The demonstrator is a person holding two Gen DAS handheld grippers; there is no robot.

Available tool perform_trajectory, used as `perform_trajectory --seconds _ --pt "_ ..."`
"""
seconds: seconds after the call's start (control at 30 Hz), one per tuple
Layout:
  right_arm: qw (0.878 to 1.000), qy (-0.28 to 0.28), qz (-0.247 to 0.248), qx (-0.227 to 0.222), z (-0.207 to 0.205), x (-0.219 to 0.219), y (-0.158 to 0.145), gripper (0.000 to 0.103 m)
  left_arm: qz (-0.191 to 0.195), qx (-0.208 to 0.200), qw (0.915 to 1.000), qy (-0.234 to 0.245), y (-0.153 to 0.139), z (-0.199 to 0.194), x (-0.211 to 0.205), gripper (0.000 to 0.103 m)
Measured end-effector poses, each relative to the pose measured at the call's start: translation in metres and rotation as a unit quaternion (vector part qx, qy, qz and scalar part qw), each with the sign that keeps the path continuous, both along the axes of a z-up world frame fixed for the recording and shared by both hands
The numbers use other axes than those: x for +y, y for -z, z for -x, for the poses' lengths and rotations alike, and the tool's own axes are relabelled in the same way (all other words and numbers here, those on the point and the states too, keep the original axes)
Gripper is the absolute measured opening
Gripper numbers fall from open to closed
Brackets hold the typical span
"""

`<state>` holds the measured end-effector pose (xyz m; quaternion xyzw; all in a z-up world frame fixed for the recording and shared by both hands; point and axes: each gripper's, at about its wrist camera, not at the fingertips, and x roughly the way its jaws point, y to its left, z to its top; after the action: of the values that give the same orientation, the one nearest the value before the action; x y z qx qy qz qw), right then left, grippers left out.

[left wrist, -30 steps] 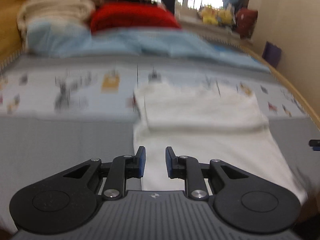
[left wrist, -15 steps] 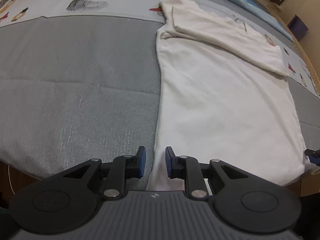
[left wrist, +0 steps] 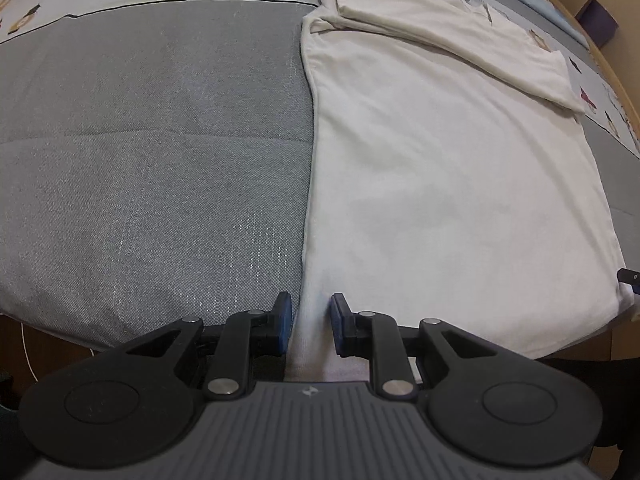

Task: Fold small clothes

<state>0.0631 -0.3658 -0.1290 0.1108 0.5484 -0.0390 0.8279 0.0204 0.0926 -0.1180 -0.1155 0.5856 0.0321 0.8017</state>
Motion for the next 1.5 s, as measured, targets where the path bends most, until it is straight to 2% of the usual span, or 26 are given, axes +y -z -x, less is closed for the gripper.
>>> perform_trajectory --seconds 0.07,0.17,0.3,0.57,0.77,0.9,1.0,1.1,1.23,1.43,1.5 --pt "1.0 0.017 0.009 -0.006 0.0 -0.004 -0.002 0.044 0.0 0.0 1.0 0.0 0.0 0.0 0.0 0.023" --pt "1.0 0.006 0.017 0.002 -0.002 -0.001 0.002 0.045 0.0 0.0 1.0 0.001 0.0 0.0 0.0 0.023" --pt "0.999 0.005 0.05 0.001 -0.002 0.003 0.002 0.057 0.0 0.0 1.0 -0.001 0.0 0.0 0.001 0.023" --pt "0.998 0.0 0.06 0.0 -0.001 0.003 0.005 0.059 -0.002 -0.001 1.0 0.001 -0.001 0.0 0.0 0.023" --pt "0.996 0.007 0.084 -0.025 0.002 0.001 -0.003 0.059 -0.003 0.0 1.0 0.002 -0.002 -0.001 -0.001 0.023" --pt "0.997 -0.004 0.082 -0.009 0.001 0.002 0.003 0.06 -0.004 0.0 1.0 0.003 -0.002 -0.001 -0.001 0.023" --pt "0.995 -0.001 0.096 -0.016 0.0 0.003 0.002 0.06 -0.005 0.0 1.0 0.003 -0.002 0.0 0.0 0.023" --pt "0.995 0.006 0.097 -0.012 0.0 0.0 0.003 0.06 -0.005 -0.001 1.0 0.003 -0.002 0.0 0.0 0.023" --pt "0.995 -0.013 0.094 -0.003 -0.002 0.006 0.009 0.061 -0.005 0.0 1.0 0.004 -0.002 0.0 -0.001 0.023" --pt "0.999 -0.046 0.03 0.0 -0.001 0.009 0.009 0.055 -0.003 -0.002 1.0 0.008 -0.003 0.0 -0.003 0.023" --pt "0.998 -0.057 0.02 -0.003 0.0 0.011 0.009 0.049 -0.002 -0.003 1.0 0.008 -0.004 0.0 -0.002 0.023"
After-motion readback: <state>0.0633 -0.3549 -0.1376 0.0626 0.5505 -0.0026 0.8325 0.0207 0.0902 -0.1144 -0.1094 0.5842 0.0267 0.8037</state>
